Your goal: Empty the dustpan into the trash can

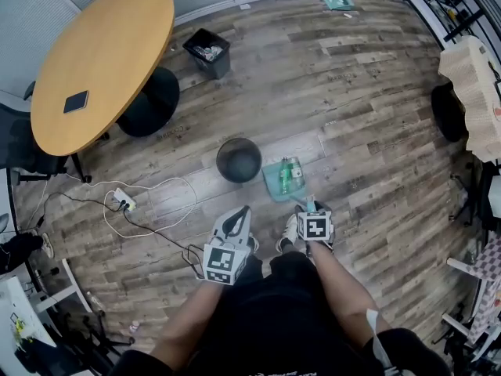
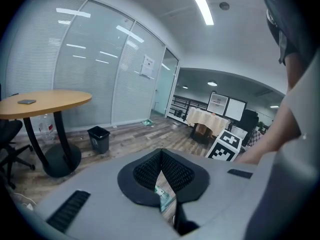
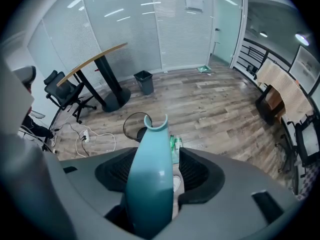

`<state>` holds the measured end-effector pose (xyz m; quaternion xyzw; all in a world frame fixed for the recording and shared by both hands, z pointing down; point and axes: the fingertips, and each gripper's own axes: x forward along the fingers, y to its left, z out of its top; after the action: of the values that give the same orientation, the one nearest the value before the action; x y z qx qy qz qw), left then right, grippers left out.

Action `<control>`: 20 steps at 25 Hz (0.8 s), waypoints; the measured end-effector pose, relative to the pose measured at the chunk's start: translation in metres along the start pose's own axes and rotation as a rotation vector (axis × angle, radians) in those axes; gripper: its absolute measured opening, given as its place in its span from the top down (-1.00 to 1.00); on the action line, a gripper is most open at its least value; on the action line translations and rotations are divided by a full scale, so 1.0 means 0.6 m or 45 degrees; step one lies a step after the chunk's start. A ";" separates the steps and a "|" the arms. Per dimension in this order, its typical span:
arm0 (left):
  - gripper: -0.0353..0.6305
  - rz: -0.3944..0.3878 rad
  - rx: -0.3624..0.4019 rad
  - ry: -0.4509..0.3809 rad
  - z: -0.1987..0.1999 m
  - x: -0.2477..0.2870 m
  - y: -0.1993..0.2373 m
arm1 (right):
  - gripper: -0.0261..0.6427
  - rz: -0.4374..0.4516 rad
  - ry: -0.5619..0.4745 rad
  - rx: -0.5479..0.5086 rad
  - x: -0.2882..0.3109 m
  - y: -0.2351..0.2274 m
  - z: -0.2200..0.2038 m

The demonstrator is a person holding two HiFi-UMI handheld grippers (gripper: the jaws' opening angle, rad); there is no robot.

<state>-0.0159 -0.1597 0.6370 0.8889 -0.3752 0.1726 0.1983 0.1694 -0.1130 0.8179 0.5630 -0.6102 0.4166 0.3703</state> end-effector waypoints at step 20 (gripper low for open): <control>0.83 0.029 -0.006 0.041 -0.041 -0.024 0.051 | 0.62 -0.189 0.017 0.021 -0.002 -0.019 -0.020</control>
<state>-0.0516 -0.1590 0.6587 0.8812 -0.3823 0.1883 0.2046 0.1805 -0.1020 0.8225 0.6071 -0.5608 0.3965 0.3997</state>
